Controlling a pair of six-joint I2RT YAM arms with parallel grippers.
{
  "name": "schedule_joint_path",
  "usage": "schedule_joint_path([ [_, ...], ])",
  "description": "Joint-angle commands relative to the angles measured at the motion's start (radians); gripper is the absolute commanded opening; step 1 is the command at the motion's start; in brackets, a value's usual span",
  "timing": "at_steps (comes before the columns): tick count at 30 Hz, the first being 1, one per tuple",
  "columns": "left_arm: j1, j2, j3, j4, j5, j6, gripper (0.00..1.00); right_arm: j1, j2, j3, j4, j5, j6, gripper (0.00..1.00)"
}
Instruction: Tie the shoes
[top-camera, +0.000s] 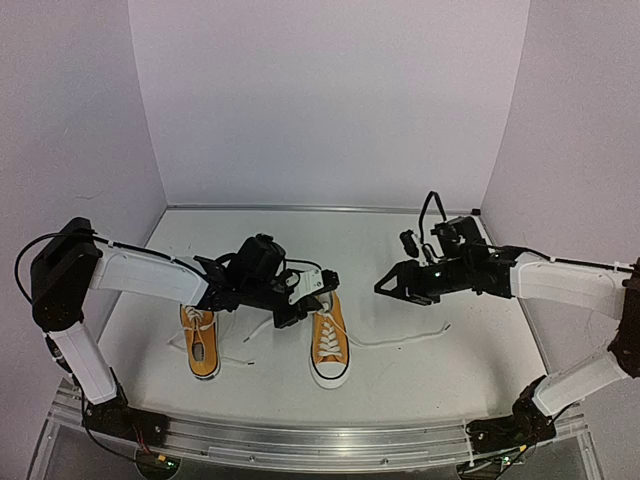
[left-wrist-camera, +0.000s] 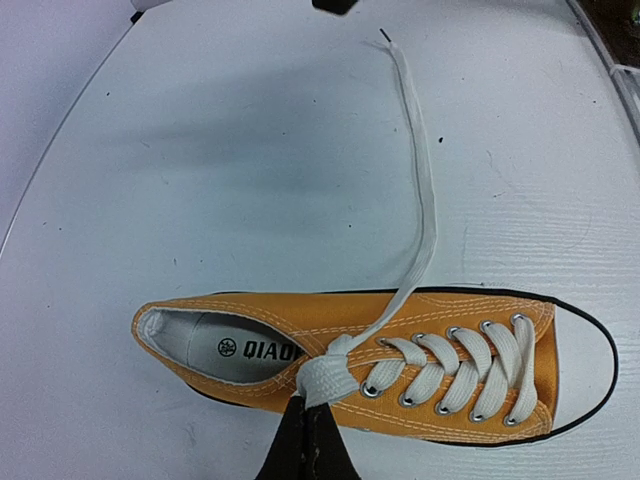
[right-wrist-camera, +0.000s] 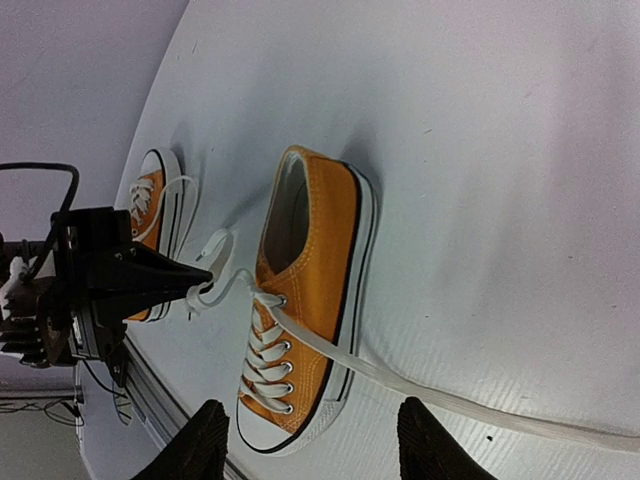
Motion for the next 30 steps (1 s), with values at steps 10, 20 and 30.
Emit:
schedule_joint_path([
  [10,-0.008,-0.017,0.000,0.059,-0.002,-0.054,0.00,0.186,0.266,0.128,0.256,-0.008,0.105,0.51],
  [20,-0.012,-0.011,-0.003,0.064,-0.008,-0.053,0.00,0.210,0.366,0.170,0.320,-0.027,0.135,0.41],
  [30,-0.014,-0.012,-0.007,0.058,-0.002,-0.043,0.00,0.212,0.372,0.173,0.330,-0.026,0.137,0.11],
])
